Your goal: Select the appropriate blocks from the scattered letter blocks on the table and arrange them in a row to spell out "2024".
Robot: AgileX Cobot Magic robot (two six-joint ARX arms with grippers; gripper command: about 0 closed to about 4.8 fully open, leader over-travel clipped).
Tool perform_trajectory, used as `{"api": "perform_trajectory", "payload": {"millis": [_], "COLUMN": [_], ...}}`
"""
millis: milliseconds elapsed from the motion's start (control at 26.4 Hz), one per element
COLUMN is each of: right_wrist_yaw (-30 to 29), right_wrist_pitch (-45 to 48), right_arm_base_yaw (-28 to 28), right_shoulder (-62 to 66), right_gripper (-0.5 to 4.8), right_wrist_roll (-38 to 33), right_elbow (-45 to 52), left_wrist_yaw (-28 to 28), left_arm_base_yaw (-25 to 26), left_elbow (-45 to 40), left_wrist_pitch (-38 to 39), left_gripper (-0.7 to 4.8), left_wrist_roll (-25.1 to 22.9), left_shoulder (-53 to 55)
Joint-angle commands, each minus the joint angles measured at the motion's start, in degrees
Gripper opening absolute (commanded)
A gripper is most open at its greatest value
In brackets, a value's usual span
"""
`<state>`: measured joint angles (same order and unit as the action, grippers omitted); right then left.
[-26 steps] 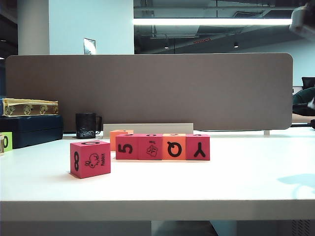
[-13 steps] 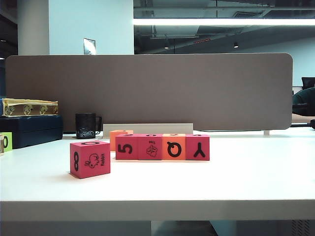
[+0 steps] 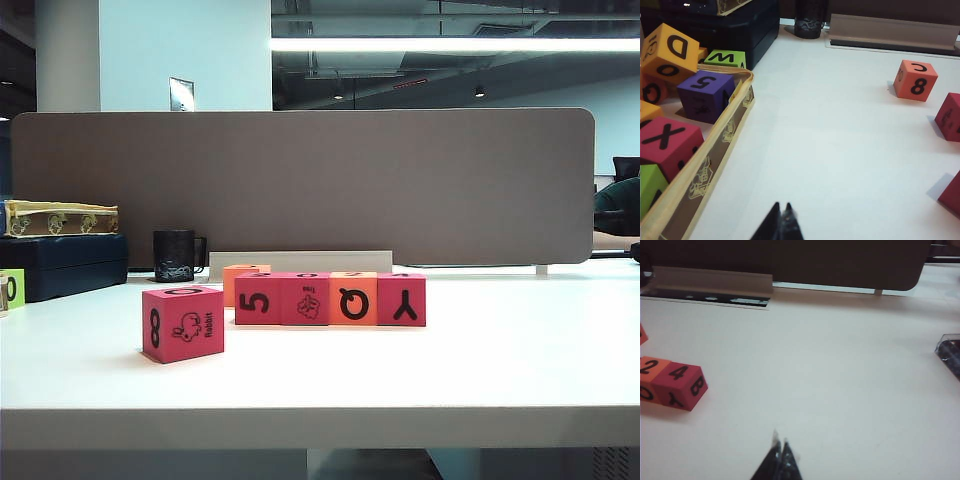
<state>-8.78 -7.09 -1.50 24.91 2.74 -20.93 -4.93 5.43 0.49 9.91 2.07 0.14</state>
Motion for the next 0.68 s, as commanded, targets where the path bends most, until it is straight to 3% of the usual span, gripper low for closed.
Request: {"api": "perform_trajectory", "payload": {"millis": [38,683], "right_wrist_yaw": [0.4,6.4], "right_wrist_pitch": [1.9,7.3], "right_arm_base_yaw": [0.4,2.0], "right_shoulder": [-2.8,-17.4], "right_gripper": [-0.04,-0.04], "right_wrist_roll": [-1.1,-3.0], "right_elbow": [3.2,19.4], "left_wrist_yaw": [-0.3,-0.3], "left_arm_base_yaw": [-0.1,-0.1], "left_elbow": [0.1,0.1], "left_wrist_pitch": [0.2,0.2], "left_gripper": [-0.05,-0.05], "left_wrist_roll": [0.1,0.1], "left_shoulder": [0.0,0.0]}}
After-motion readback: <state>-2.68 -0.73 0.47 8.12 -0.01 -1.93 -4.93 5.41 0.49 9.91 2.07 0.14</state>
